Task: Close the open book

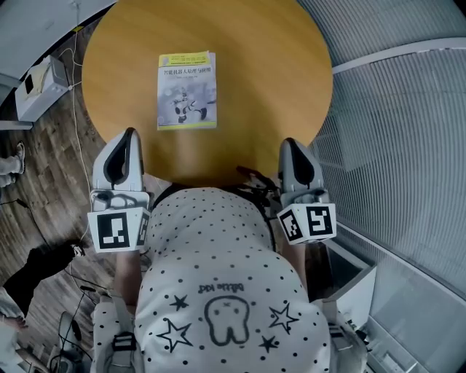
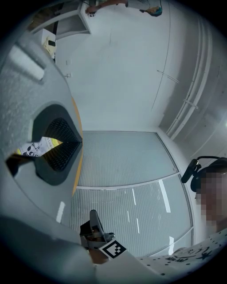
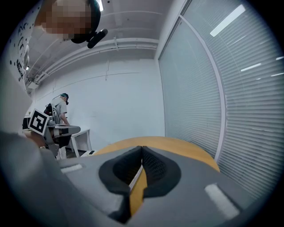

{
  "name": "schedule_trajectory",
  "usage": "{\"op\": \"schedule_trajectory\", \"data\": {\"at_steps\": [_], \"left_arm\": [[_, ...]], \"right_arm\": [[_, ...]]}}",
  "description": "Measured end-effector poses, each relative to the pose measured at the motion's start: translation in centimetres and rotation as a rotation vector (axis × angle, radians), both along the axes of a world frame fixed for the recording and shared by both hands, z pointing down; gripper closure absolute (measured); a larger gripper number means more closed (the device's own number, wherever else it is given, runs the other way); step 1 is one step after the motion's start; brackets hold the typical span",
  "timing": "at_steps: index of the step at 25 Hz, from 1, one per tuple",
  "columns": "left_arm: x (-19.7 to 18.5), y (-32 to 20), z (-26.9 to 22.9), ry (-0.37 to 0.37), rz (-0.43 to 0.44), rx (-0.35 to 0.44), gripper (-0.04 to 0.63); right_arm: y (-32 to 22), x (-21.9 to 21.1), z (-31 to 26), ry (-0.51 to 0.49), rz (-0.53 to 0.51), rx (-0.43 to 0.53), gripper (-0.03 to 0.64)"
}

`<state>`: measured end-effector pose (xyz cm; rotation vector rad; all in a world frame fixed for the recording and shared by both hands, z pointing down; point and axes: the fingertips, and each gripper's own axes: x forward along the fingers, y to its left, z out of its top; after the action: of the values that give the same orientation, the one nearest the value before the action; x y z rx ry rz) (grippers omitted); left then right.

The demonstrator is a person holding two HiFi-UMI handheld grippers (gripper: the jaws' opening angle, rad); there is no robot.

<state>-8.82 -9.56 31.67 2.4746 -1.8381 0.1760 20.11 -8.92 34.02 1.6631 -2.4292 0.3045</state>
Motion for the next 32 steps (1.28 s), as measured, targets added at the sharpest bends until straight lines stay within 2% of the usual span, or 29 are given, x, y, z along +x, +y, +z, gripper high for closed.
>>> {"op": "schedule_trajectory", "data": {"at_steps": [20,27,32], "left_arm": [[0.9,-0.2,-0.1,-0.001,0.024,0.009,0.586],[1.1,-0.3,0.5,-0.054,0.034,-0.019,0.586],[1.3,-0.6,1.4,-0.059,0.037,-0.045,0.585]], "right_arm": [[0.4,0.2,0.2,0.005,0.003,-0.004,0.612],[0.4,0.2,0.3,0.006,0.008,-0.011,0.612],[0.4,0.2,0.7,0.001,0.011,-0.015,0.613]]}}
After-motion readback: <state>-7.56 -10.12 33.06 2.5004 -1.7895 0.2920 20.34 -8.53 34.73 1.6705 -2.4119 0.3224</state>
